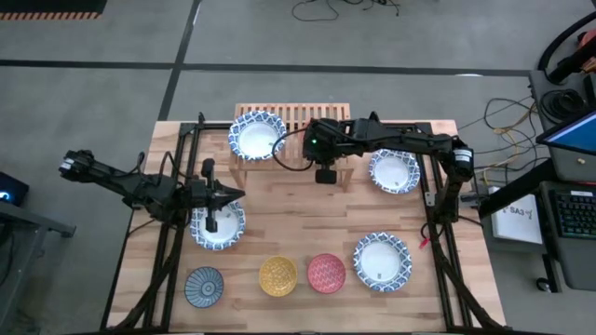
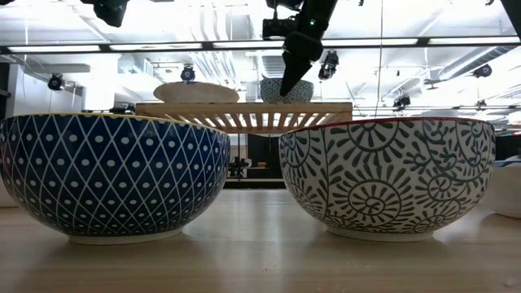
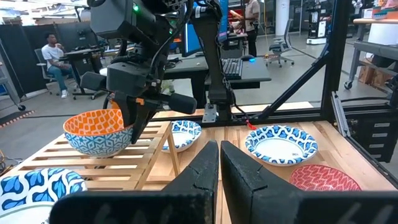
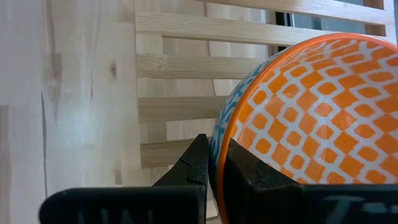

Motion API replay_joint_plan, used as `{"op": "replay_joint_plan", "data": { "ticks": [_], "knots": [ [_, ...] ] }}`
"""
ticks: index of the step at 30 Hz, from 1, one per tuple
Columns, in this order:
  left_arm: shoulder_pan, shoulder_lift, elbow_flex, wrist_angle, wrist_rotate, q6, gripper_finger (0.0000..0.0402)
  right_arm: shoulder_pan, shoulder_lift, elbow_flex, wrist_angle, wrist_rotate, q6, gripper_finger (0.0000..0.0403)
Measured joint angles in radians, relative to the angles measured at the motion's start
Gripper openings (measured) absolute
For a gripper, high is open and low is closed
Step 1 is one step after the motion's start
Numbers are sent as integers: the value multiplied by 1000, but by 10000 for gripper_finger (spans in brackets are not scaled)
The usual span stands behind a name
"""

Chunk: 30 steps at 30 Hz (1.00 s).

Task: Place and stack bowls onto a shelf
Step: Put the orange patterned bowl on the shelf

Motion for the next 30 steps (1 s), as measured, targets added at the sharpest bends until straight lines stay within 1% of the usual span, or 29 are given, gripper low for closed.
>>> {"op": "replay_joint_plan", "data": {
  "ticks": [8,21,30],
  "knots": [
    [0,1,0,0,0,0,0,0,0,0,0,0,7,16],
    [0,1,0,0,0,1,0,-2,0,1,8,29,29,91],
    [0,1,0,0,0,1,0,-3,0,1,9,29,51,97]
  ]
}}
